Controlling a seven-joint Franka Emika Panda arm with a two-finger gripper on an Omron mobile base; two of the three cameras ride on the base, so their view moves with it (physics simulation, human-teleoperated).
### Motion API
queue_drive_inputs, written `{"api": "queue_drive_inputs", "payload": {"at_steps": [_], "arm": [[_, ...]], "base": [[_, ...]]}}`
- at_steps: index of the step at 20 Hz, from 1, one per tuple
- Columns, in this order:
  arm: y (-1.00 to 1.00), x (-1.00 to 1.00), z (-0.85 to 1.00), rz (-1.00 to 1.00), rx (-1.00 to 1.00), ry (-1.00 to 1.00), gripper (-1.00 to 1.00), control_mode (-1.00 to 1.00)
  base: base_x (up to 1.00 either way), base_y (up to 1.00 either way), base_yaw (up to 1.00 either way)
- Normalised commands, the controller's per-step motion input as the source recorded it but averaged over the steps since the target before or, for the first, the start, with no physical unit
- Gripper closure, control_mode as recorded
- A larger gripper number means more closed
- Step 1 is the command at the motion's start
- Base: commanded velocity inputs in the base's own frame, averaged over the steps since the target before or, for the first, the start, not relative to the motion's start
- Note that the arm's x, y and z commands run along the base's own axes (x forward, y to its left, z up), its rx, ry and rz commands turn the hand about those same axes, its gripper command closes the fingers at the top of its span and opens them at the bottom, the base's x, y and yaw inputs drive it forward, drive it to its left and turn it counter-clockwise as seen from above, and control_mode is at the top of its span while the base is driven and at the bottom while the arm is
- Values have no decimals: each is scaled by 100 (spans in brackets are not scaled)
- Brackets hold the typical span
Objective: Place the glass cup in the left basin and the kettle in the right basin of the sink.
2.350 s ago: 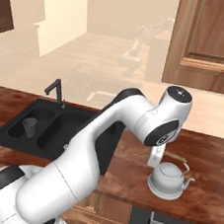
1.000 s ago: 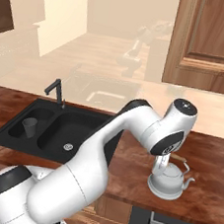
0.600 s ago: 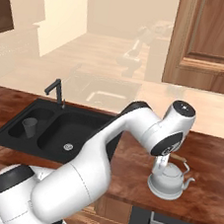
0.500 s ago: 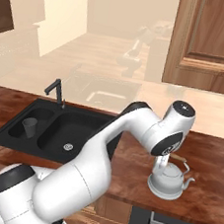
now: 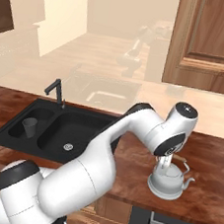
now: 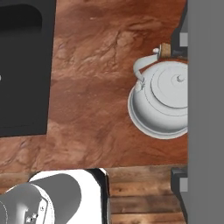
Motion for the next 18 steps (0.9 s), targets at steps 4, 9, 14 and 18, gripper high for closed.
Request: {"api": "queue_drive_inputs", "payload": {"at_steps": [4,9,14,18], "arm": [[-12,4,-9,0,0,0,-100,-100],[-3,14,-4,0,0,0,-100,-100],[0,24,-1,0,0,0,-100,-100],[0,21,0,0,0,0,-100,-100]], "base": [[0,0,0],[0,0,0],[0,0,0],[0,0,0]]}}
